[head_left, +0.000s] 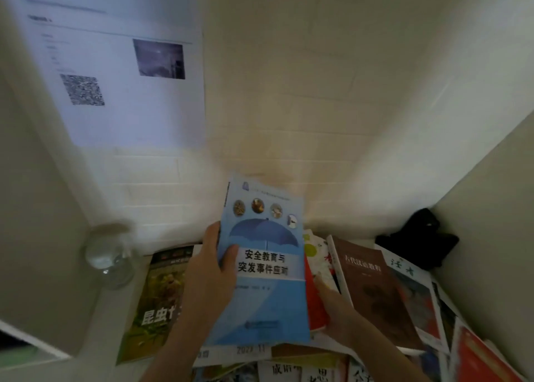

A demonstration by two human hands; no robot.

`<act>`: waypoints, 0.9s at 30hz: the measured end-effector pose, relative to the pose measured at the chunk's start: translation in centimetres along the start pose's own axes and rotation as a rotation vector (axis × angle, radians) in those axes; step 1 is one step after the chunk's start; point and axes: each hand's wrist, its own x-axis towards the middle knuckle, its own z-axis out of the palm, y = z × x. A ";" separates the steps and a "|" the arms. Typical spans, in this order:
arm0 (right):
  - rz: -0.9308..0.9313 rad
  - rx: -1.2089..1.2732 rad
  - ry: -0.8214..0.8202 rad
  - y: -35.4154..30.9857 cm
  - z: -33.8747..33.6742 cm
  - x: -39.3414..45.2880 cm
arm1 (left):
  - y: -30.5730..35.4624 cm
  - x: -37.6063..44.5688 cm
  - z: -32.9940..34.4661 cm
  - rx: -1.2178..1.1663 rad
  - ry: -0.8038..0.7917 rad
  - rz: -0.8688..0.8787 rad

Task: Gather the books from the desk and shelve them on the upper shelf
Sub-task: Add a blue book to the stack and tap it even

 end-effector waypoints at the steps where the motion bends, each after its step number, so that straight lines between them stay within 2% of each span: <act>1: 0.018 0.078 -0.042 -0.2 -0.1 -0.3 | -0.6 0.3 1.4 -0.110 -0.052 -0.083; 3: 0.023 0.144 -0.088 -0.5 -0.3 -0.7 | -3.1 0.6 4.5 -0.255 -0.149 -0.223; 5: -0.017 0.069 -0.084 -0.2 -0.2 -0.8 | -5.6 0.5 7.0 -0.312 -0.215 -0.314; 7: -0.104 -0.107 -0.053 0.4 -0.1 -0.4 | -7.7 0.6 8.6 -0.199 -0.244 -0.349; 10: -0.177 -0.333 0.059 1.4 -0.4 0.0 | -9.8 0.9 9.8 -0.002 -0.201 -0.398; 16: -0.320 -0.732 0.217 0.4 -1.8 -1.3 | -8.1 0.2 10.6 -0.271 -0.260 -0.532; 19: -0.371 -0.994 0.273 -1.2 -3.7 -2.3 | -6.6 -0.3 12.5 -0.193 -0.279 -0.472; 22: -0.355 -1.204 0.286 -1.9 -4.1 -2.3 | -6.5 -0.6 14.9 0.071 -0.240 -0.388; 25: -0.302 -1.318 0.354 -2.0 -3.4 -1.5 | -6.8 -0.1 15.7 -0.013 -0.245 -0.441; 27: -0.256 -1.358 0.375 -2.2 -2.8 -1.2 | -6.0 0.7 14.7 -0.134 -0.244 -0.554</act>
